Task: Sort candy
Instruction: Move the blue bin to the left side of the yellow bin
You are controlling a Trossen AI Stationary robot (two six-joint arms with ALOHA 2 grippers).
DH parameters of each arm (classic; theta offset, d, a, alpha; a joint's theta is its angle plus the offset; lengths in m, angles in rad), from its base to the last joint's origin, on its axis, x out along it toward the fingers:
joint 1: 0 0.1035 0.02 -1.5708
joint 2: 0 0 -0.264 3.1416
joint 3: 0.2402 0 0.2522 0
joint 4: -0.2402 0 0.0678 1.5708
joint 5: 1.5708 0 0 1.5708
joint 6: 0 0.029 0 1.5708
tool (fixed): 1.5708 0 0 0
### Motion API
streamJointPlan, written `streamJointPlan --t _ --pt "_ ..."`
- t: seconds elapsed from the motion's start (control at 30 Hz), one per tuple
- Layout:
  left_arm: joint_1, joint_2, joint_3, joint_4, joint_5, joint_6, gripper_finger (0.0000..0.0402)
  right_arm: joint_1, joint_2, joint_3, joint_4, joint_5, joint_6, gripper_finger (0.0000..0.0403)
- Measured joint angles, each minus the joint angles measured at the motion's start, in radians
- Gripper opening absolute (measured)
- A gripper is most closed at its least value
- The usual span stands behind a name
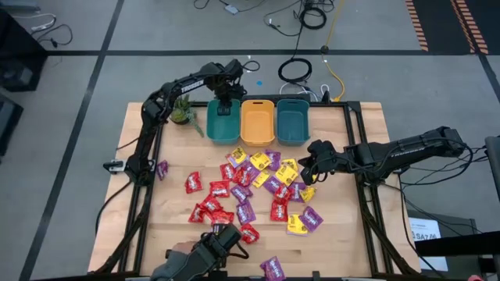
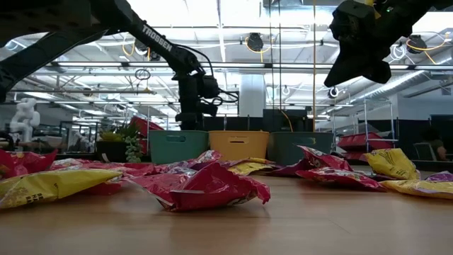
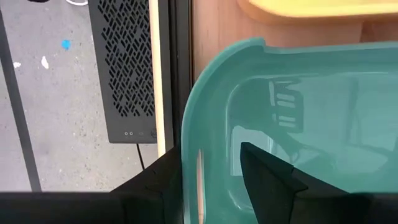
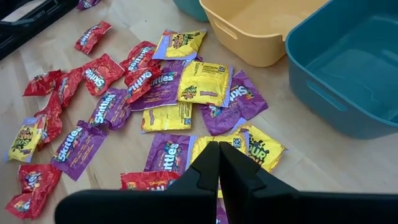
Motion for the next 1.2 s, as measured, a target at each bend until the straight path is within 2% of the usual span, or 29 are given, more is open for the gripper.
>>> streamJointPlan --t 0.27,0.47,0.73,1.07,1.2 --pt "-0.004 0.0 0.0 -0.02 -0.003 0.018 0.0155 0.0 0.0 0.0 0.0 0.0 0.002 0.0002" --pt "-0.004 0.0 0.003 -0.05 -0.049 0.014 0.0155 0.0 0.0 0.0 0.0 0.0 0.003 0.0002" --pt "-0.004 0.0 0.077 -0.164 -0.049 -0.013 0.0155 0.0 0.0 0.0 0.0 0.001 0.0 0.0002" --pt "-0.004 -0.001 0.252 -0.291 0.083 -0.195 0.0155 0.0 0.0 0.0 0.0 -0.001 -0.024 0.0002" --pt "-0.006 -0.045 0.273 -0.321 0.123 -0.306 0.0155 0.0 0.0 0.0 0.0 -0.002 -0.041 0.0002"
